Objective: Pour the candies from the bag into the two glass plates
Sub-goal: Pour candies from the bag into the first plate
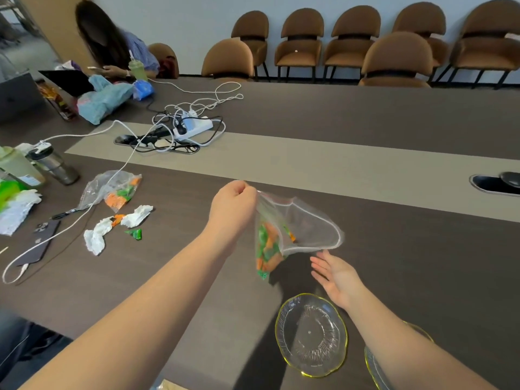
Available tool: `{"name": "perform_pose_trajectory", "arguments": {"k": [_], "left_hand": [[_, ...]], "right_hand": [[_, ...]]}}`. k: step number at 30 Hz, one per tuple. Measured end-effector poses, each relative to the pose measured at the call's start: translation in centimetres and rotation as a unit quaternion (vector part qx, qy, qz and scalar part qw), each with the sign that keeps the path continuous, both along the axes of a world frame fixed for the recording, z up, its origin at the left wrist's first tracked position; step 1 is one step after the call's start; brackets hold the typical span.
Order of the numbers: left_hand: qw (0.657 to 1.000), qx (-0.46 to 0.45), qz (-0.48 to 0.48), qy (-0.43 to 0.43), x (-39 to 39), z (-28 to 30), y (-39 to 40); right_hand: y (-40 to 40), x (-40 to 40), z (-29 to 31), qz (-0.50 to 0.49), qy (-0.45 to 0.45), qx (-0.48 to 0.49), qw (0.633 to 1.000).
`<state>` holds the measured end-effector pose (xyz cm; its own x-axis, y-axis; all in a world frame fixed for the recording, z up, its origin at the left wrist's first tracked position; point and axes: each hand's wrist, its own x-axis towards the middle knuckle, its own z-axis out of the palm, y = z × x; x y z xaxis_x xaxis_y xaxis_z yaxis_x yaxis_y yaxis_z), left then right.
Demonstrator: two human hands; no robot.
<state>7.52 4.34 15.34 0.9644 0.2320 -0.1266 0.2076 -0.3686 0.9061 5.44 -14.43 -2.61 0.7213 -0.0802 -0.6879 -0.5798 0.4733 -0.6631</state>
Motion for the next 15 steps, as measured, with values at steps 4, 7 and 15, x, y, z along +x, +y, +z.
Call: {"name": "perform_pose_trajectory", "arguments": {"k": [4,7,15], "left_hand": [[0.994,-0.108,-0.032,0.009,-0.7,1.4,-2.4],[0.979,-0.196,-0.057,0.023,-1.3,1.7,-3.8],[0.952,-0.295,-0.043,0.062,-0.4,0.5,-4.2]], "right_hand": [[0.1,-0.1,-0.5,0.009,0.018,0.054,0.998],[0.8,-1.1,-1.1,0.025,0.030,0.127,0.991],[-0.8,-4.1,-3.1,-0.006,0.033,0.197,0.980]]}}
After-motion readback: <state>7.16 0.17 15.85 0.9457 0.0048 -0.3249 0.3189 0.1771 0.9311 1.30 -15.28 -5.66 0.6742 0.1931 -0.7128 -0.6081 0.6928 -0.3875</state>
